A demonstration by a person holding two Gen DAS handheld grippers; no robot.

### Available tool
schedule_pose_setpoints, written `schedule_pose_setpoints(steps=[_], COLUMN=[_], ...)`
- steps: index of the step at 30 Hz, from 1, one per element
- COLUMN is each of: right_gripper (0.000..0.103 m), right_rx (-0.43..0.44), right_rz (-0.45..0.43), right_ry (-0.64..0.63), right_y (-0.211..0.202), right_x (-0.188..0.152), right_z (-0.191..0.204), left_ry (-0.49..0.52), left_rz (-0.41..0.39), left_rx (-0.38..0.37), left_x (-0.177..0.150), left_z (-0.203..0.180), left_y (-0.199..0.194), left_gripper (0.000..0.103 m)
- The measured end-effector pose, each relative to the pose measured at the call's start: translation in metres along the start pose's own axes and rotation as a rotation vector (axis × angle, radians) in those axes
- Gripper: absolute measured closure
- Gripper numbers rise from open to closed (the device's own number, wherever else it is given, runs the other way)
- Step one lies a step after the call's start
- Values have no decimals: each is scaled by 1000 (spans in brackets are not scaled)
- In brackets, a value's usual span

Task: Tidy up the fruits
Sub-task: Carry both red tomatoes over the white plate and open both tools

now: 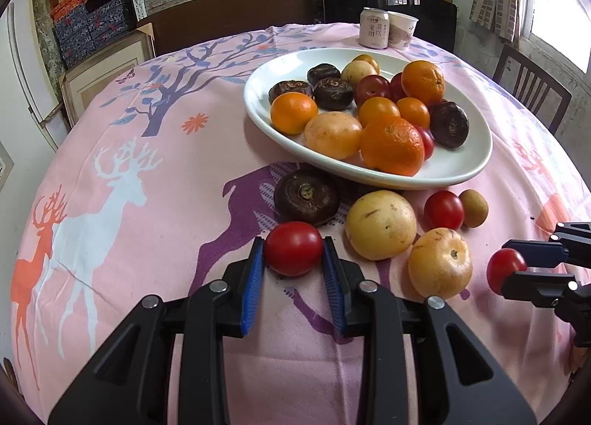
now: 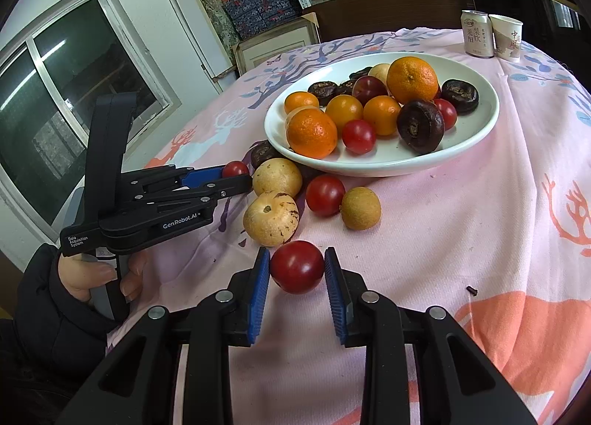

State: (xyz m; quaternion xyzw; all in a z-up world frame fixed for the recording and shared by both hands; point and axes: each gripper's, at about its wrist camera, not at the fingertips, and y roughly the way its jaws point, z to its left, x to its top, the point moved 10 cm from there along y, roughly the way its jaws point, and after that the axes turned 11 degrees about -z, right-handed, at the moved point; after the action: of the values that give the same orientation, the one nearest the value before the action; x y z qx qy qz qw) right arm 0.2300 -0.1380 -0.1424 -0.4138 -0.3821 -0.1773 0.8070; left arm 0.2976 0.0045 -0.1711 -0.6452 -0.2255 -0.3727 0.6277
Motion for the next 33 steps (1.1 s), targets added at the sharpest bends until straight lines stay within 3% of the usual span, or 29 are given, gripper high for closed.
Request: schedule_pose_setpoints(steps=[21,33], right_gripper=[72,72], right_rx=[-7,-47], right_rz=[-14,-89], right_ry=[3,-15], right_y=[-4,-39], right_x=[1,14], right_z=[-3,-12], left_ry=[-12,-30], left_rz=[-16,-120], left_rx=[-8,-40], left_x=[2,20], left_z=[-3,-7], left_y=[-9,-58], left_gripper=[73,73])
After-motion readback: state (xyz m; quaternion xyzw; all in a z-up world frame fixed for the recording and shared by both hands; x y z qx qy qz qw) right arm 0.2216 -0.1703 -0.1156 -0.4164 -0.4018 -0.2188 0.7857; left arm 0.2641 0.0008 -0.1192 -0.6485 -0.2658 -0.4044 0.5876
